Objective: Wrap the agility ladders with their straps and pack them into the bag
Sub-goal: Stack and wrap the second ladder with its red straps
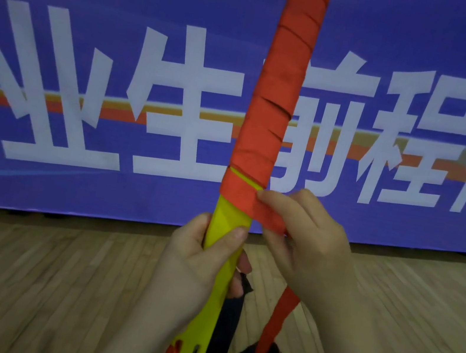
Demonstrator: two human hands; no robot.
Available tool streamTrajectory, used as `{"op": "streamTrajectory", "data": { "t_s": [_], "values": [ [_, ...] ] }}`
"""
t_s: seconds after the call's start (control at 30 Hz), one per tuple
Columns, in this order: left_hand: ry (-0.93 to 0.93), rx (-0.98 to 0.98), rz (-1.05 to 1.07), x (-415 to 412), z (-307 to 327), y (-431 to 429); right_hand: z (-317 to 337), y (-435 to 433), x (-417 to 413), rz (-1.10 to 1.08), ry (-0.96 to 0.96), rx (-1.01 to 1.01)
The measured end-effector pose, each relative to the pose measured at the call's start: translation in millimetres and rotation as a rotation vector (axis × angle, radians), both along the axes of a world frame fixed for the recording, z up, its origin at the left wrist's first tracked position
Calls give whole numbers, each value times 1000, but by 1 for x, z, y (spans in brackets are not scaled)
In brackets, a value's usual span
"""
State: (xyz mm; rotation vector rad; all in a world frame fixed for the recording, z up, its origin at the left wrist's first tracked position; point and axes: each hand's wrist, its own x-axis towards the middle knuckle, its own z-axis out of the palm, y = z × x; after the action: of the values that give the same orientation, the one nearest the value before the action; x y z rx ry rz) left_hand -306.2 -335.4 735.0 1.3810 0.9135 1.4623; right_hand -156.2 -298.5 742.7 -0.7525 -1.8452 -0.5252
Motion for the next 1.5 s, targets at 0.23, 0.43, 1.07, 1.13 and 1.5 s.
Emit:
{"op": "streamTrajectory", "data": {
  "t_s": [0.23,0.43,1.07,1.13,1.5],
  "values": [
    [1,57,43,1,1,-1,-1,-3,-3,63,169,34],
    [-7,91,2,-2,1,-1,3,-10,-4,470,406,-614],
    [-51,-208,-209,20,-9,12,32,-11,-16,397,802,-512],
    [140,-10,19,29,-19,11,32,-7,-17,240,771,-471],
    [-77,21,127,21,-14,8,29,-18,10,524,538,-739]
  ]
}}
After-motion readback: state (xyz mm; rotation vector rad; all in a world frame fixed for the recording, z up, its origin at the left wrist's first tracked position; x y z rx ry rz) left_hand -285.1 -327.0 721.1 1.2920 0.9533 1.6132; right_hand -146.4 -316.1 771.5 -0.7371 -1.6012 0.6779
